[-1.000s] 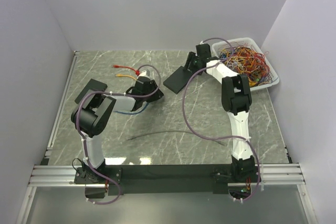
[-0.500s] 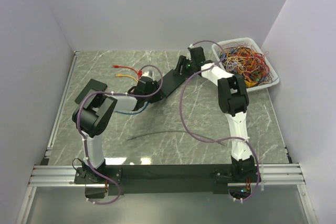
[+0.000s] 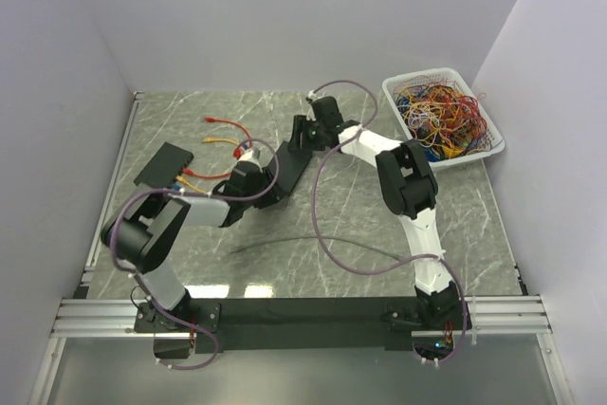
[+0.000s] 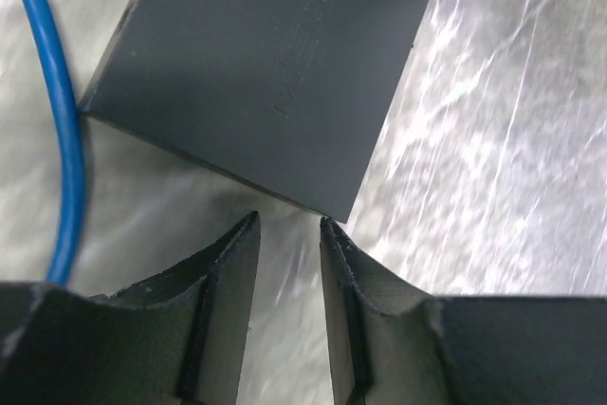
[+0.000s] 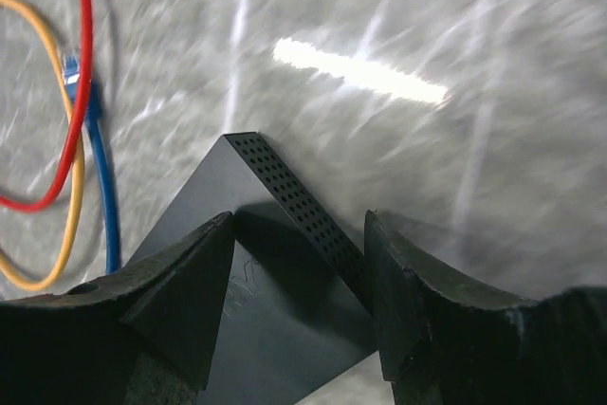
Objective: Insert the plug into the switch port
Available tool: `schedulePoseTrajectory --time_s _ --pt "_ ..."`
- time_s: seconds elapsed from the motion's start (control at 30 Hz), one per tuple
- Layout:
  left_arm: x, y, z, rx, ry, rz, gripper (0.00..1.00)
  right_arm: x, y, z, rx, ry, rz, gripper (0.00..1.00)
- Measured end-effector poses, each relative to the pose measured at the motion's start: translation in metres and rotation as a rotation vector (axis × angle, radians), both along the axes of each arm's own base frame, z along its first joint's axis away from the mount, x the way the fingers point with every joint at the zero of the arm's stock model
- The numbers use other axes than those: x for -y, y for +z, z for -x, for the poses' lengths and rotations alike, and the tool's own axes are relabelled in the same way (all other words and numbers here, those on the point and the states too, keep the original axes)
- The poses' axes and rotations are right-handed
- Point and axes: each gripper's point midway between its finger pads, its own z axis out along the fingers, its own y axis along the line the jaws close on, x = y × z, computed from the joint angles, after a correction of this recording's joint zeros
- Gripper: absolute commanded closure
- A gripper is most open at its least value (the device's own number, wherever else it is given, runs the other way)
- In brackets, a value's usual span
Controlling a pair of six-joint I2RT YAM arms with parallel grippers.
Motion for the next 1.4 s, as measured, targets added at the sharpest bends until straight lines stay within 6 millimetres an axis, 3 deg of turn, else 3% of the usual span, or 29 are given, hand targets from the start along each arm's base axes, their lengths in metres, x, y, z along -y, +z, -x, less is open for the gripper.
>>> schedulePoseTrajectory --time_s 0.23,0.43,0.7,0.93,1.03,1.17,1.3,1.4 --pt "-0.025 -0.002 0.04 -0.037 0.023 -0.029 0.59 -0.032 0.0 0.041 0.027 0.059 0.017 0.39" --pt "-0.042 -0.003 0.056 -0.071 0.061 -0.075 0.57 -0.038 0.001 0.062 0.048 0.056 0.038 0.39" --pt "-0.072 -0.004 0.049 -0.092 0.153 -0.096 0.55 -0.017 0.003 0.086 0.012 0.034 0.107 0.39" --pt "-0.092 -0.001 0.039 -0.068 0.237 -0.137 0.55 0.006 0.009 0.134 -0.037 0.061 0.26 0.37" --pt "-0.099 0.001 0.044 -0.077 0.254 -0.163 0.53 0.007 0.021 0.154 -0.029 0.091 0.298 0.36" --pt "-0.104 0.011 0.051 -0.077 0.258 -0.17 0.52 0.001 0.055 0.168 0.049 0.117 0.285 0.36" --pt "-0.111 0.032 0.057 -0.049 0.274 -0.167 0.46 -0.003 0.088 0.194 0.144 0.161 0.254 0.36" --pt "-0.116 0.052 0.057 -0.01 0.291 -0.165 0.43 -0.013 0.092 0.218 0.179 0.222 0.238 0.36"
